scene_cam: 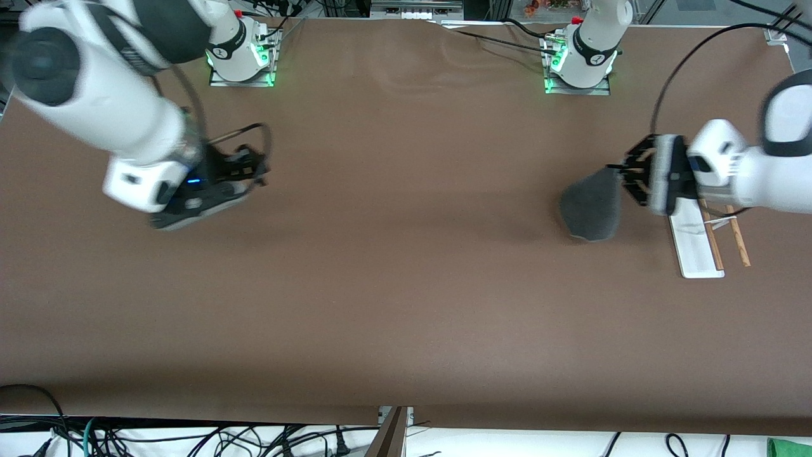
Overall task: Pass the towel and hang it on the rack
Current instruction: 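Carry the towel over the wooden rack while the right gripper retracts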
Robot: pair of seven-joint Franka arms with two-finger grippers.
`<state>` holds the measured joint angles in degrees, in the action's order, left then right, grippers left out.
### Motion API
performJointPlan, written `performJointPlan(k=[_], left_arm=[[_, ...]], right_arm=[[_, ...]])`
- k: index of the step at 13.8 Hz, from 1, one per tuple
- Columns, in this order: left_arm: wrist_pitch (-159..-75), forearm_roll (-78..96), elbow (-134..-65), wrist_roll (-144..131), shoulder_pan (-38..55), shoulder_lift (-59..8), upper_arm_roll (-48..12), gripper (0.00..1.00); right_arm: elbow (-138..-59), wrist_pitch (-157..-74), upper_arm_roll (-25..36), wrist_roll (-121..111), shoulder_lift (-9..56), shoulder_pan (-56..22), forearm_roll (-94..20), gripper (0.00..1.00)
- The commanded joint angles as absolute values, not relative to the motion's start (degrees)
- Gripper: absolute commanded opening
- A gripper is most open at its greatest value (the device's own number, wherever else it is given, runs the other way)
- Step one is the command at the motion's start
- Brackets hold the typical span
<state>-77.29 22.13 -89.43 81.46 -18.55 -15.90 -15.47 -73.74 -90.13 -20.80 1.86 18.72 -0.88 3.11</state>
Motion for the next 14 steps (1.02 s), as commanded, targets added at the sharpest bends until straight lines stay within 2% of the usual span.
performJointPlan(k=[1, 6, 8, 10, 14], left_arm=[[-72.08, 17.68, -80.62, 81.03, -25.99, -19.77, -16.43, 0.0], [-70.84, 9.41, -76.38, 81.3, -35.23, -20.91, -15.82, 0.0], [-71.19, 9.49, -75.24, 82.08, -40.05, -23.89, -15.56, 0.0], [-71.72, 9.49, -72.08, 86.64, -43.93, -27.93, -15.56, 0.0], [-74.0, 9.4, -71.45, 91.04, -47.28, -31.11, -14.16, 0.0]], right_arm=[[-74.53, -89.12, -16.19, 2.29, 14.86, -0.88, 3.25, 1.0], [-76.28, -88.95, -6.61, 2.2, 12.4, 0.62, 3.25, 1.0], [-77.87, -87.98, -3.88, 2.2, 10.55, 0.79, 3.34, 1.0], [-78.22, -87.11, -2.99, -0.51, 9.67, 1.93, 3.86, 1.0], [-78.66, -84.04, -1.32, -4.56, 9.06, 2.9, 4.39, 1.0]])
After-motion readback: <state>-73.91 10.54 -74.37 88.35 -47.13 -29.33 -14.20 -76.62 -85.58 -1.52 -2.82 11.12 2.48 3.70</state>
